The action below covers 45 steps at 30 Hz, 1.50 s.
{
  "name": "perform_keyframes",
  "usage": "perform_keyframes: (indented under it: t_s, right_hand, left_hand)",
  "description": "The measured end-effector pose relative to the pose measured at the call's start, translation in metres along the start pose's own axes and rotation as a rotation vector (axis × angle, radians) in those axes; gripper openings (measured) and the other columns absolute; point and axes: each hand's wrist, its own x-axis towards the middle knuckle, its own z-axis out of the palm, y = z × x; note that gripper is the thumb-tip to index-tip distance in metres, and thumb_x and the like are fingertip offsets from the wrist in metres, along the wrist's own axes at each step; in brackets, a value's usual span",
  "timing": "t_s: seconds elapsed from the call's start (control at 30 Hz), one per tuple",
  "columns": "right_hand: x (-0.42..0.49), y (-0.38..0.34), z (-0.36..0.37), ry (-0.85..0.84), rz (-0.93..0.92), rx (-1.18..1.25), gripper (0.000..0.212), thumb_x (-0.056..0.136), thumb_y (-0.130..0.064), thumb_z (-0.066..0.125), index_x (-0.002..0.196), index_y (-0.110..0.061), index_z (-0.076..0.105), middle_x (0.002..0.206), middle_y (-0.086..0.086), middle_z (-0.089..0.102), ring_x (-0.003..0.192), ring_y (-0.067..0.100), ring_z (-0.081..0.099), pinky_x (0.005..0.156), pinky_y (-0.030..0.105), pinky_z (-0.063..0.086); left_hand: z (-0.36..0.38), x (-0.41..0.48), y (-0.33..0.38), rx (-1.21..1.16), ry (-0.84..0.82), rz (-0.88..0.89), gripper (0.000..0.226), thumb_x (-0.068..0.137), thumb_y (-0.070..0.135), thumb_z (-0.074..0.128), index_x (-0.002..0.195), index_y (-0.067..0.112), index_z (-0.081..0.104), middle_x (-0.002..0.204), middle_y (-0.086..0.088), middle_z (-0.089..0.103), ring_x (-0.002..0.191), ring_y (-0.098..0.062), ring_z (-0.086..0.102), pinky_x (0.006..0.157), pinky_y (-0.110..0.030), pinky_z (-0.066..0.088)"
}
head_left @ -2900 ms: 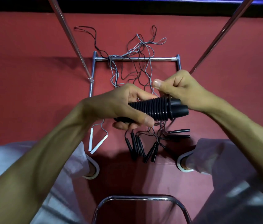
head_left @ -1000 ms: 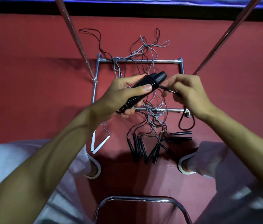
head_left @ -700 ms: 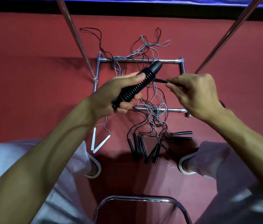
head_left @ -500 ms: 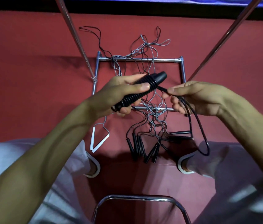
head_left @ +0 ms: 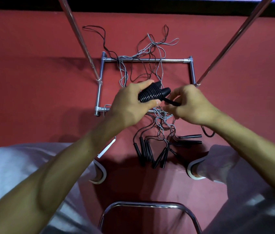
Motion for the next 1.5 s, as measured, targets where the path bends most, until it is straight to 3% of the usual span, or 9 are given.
perform_keyframes:
  t_s: [0.1,0.23,0.37,0.53,0.73,0.8,0.9,1.3,1.5]
  right_hand:
    - [-0.003,0.004,0.008,0.171,-0.16,-0.443,0.012,0.084,-0.027,0.072,0.092,-0.018,0.068,0.077,0.012,0.072,0.076,0.04,0.067,0.068,0.044,0.056]
    - [-0.004,0.003,0.012,0.192,-0.31,-0.65,0.013,0.091,-0.026,0.065,0.091,-0.015,0.07,0.069,0.017,0.061,0.067,0.046,0.057,0.055,0.037,0.037]
    - [-0.003,0.008,0.008,0.085,-0.438,-0.734,0.022,0.096,-0.039,0.061,0.091,-0.02,0.072,0.068,0.01,0.063,0.066,0.042,0.057,0.053,0.034,0.03]
    - [-0.004,0.006,-0.004,-0.181,-0.427,-0.447,0.018,0.086,-0.037,0.079,0.091,-0.026,0.066,0.074,-0.006,0.071,0.074,0.023,0.068,0.065,0.038,0.053]
    - [-0.012,-0.012,-0.027,-0.461,-0.33,0.04,0.015,0.073,-0.02,0.09,0.078,-0.015,0.077,0.071,0.001,0.075,0.065,0.013,0.068,0.065,0.033,0.055]
    - [-0.012,-0.014,-0.036,-0.516,-0.298,0.161,0.015,0.075,-0.013,0.087,0.084,-0.006,0.078,0.074,0.006,0.076,0.067,0.017,0.067,0.064,0.038,0.056]
    - [-0.012,-0.015,-0.046,-0.537,-0.274,0.27,0.018,0.077,-0.002,0.083,0.092,0.001,0.072,0.07,0.005,0.068,0.056,0.009,0.058,0.051,0.02,0.045]
    - [-0.008,-0.007,-0.034,-0.51,-0.252,0.543,0.008,0.082,-0.009,0.073,0.078,-0.005,0.067,0.058,0.002,0.058,0.045,0.01,0.046,0.042,0.015,0.038]
    - [0.0,-0.004,-0.029,-0.547,-0.276,0.568,0.012,0.086,-0.014,0.072,0.074,-0.015,0.07,0.057,0.005,0.06,0.05,0.013,0.053,0.052,0.021,0.046]
  left_hand:
    - [-0.001,0.0,-0.001,0.099,0.026,-0.025,0.065,0.078,0.042,0.084,0.138,0.034,0.062,0.109,0.01,0.075,0.097,-0.009,0.068,0.092,-0.023,0.051]
    - [-0.006,-0.002,0.002,0.148,-0.03,-0.079,0.049,0.08,0.038,0.084,0.126,0.032,0.069,0.105,0.005,0.074,0.097,-0.017,0.068,0.081,-0.026,0.052]
    - [-0.011,0.001,-0.002,0.091,-0.242,-0.272,0.048,0.082,0.036,0.082,0.128,0.038,0.067,0.061,0.004,0.058,0.041,-0.02,0.054,0.041,-0.02,0.039]
    - [-0.031,0.007,-0.001,0.102,-0.701,-0.277,0.039,0.088,0.038,0.078,0.125,0.044,0.068,0.063,-0.008,0.056,0.039,-0.019,0.046,0.042,-0.022,0.037]
    - [-0.046,0.004,0.008,-0.051,-1.022,-0.253,0.043,0.09,0.033,0.076,0.131,0.041,0.066,0.064,-0.01,0.054,0.044,-0.019,0.043,0.052,-0.027,0.035]
    - [-0.05,0.004,0.01,-0.117,-1.06,-0.217,0.042,0.092,0.03,0.074,0.132,0.038,0.066,0.065,-0.013,0.052,0.044,-0.019,0.041,0.05,-0.027,0.035]
    - [-0.054,0.003,0.016,-0.16,-1.107,-0.194,0.042,0.092,0.03,0.071,0.134,0.033,0.066,0.066,-0.016,0.05,0.044,-0.019,0.041,0.047,-0.026,0.035]
    - [-0.063,0.003,0.022,-0.346,-1.149,-0.179,0.043,0.092,0.023,0.067,0.133,0.012,0.062,0.064,-0.017,0.048,0.036,-0.014,0.034,0.04,-0.019,0.032]
    - [-0.067,0.0,0.025,-0.385,-1.133,-0.126,0.049,0.09,0.018,0.069,0.138,0.018,0.061,0.062,-0.019,0.049,0.033,-0.016,0.035,0.034,-0.019,0.031]
